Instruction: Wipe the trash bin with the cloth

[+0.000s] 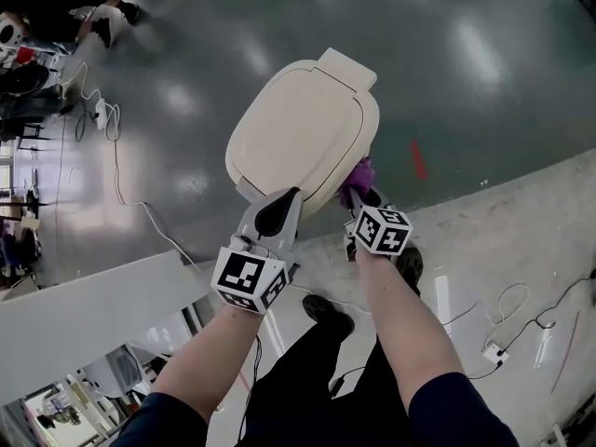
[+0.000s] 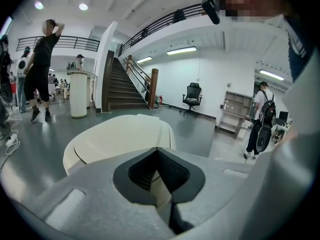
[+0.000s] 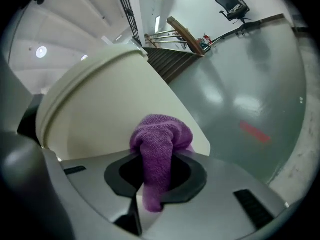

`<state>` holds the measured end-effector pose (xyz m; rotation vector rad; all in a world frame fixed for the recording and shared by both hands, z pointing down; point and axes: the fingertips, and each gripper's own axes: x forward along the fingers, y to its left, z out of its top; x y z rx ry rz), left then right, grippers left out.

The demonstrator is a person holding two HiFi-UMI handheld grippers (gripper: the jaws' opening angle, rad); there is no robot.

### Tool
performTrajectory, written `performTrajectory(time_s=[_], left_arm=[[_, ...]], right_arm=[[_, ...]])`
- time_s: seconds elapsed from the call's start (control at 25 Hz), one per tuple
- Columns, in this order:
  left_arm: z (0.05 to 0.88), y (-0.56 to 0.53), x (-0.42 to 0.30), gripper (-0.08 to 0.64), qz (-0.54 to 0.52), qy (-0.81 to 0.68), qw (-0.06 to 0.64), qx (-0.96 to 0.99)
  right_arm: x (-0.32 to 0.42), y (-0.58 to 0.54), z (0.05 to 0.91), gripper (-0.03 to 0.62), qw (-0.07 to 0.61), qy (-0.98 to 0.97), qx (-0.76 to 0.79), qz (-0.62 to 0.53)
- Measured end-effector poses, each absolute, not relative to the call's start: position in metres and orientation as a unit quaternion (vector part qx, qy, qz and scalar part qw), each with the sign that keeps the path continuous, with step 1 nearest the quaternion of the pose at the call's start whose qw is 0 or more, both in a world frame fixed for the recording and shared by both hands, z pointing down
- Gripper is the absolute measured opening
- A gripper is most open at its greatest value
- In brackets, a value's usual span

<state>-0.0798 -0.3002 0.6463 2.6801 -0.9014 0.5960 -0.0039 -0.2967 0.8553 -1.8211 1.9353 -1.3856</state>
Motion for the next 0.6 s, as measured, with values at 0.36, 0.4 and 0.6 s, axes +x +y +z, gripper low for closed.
performTrajectory(time_s=[0.36, 0.4, 0.6], left_arm=[[0.645, -0.305, -0.084, -0.012, 0.169, -0.310, 0.171, 0.920], [0.646, -0.304, -0.084, -0.012, 0.169, -0.308, 0.172, 0.920], [0.649, -0.303, -0.088, -0.012, 0.167, -0.307, 0.169, 0.922]], right_arm=[[-0.019, -0.293, 0.975, 0.077, 0.021, 0.594, -0.610, -0.525], [-0.019, -0.292, 0.985, 0.077, 0.022, 0.584, -0.611, -0.533], [-0.020, -0.290, 1.011, 0.077, 0.012, 0.566, -0.616, -0.547]])
